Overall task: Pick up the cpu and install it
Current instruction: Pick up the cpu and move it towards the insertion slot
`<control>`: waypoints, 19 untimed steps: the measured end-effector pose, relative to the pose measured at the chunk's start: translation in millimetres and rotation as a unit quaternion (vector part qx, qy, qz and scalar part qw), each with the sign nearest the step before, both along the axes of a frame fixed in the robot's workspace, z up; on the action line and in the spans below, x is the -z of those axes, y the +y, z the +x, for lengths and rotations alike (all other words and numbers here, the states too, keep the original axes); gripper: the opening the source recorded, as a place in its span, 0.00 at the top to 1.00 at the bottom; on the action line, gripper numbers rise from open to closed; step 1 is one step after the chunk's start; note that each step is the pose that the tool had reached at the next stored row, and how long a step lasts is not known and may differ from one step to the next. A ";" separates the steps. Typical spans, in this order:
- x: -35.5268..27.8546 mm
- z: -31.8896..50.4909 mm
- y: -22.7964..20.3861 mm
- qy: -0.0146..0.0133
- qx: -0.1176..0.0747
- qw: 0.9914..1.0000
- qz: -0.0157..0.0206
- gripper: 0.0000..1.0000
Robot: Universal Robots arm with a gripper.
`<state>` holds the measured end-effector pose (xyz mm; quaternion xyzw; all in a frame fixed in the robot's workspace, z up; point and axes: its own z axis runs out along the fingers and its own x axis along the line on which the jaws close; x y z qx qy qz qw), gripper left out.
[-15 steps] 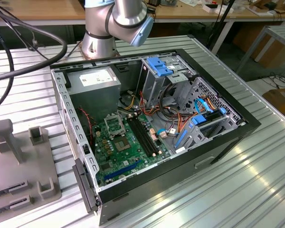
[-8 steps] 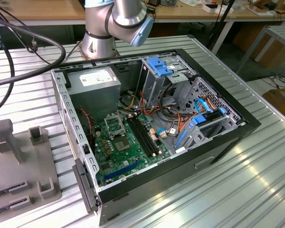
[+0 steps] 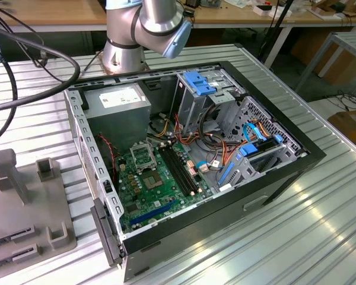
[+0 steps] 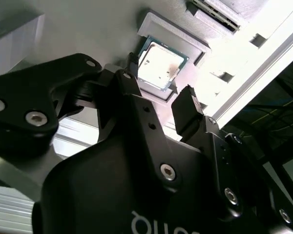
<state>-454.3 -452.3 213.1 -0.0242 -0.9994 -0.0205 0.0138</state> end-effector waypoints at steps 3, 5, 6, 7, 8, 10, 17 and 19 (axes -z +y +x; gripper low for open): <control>0.8 0.0 0.0 0.000 0.000 1.000 0.000 0.43; 3.6 -0.5 0.1 0.000 0.000 1.000 0.000 0.43; 5.5 -0.6 0.0 0.000 0.000 1.000 0.000 0.43; 7.1 -0.8 0.0 0.000 0.000 1.000 0.000 0.43; 9.0 -1.1 0.0 0.000 0.000 1.000 0.000 0.43; 12.9 -1.4 -0.1 0.000 0.000 1.000 0.000 0.43; 14.4 -1.2 -0.2 0.000 0.000 1.000 0.000 0.43; 15.6 -1.2 -0.2 0.000 0.000 1.000 0.000 0.43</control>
